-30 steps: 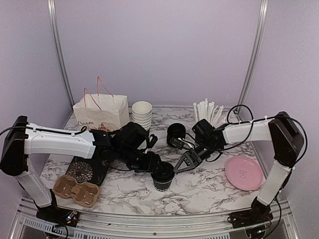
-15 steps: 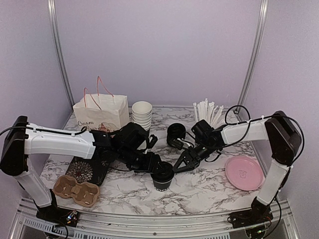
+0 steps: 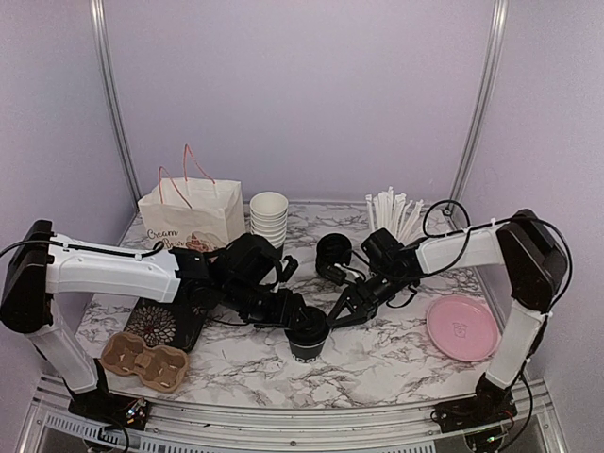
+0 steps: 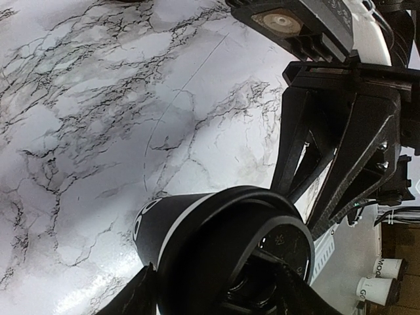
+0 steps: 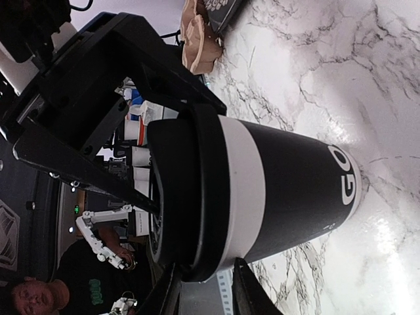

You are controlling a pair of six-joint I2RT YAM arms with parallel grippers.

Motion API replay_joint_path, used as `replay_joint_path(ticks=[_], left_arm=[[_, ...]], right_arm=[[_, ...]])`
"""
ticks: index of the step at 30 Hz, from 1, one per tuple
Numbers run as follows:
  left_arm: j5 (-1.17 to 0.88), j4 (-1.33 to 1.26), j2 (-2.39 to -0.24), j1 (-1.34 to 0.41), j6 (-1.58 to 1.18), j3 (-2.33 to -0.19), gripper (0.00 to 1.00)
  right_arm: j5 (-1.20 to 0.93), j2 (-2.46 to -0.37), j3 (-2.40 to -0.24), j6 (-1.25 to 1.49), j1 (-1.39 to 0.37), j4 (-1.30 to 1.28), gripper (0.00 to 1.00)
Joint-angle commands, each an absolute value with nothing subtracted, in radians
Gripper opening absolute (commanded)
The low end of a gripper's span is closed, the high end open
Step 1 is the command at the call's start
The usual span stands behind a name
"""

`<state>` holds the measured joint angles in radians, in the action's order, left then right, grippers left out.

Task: Pack the takeout coffee

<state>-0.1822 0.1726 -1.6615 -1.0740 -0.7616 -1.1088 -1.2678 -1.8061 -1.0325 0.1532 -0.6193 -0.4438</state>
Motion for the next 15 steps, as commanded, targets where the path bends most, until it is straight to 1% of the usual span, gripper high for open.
replay_joint_path(ticks=[1, 7, 10, 12, 15], left_arm=[[-0.171, 0.164, -1.747, -1.095, -0.776, -1.069, 0.61], [-0.172, 0.164, -1.752, -1.094, -0.776, -1.065, 0.62], [-0.172, 0.165, -1.753, -1.095, -0.776, -1.062, 0.62], [-0.173, 0.164, -1.753, -1.095, -0.776, -1.059, 0.62], [-0.172, 0.164, -1.753, -1.094, -0.776, -1.053, 0.62]], right_arm=[[-1.208, -1.850, -1.093, 0.126, -0.674, -0.405, 0.25], [-1.168, -1.862, -1.113, 0.105, -0.683, -0.443, 0.22], [-1.091, -1.864, -1.140, 0.075, -0.696, -0.501, 0.21], [-0.997, -1.860, -1.170, 0.036, -0.708, -0.561, 0.19], [-0.965, -1.861, -1.182, 0.025, -0.716, -0.585, 0.16]])
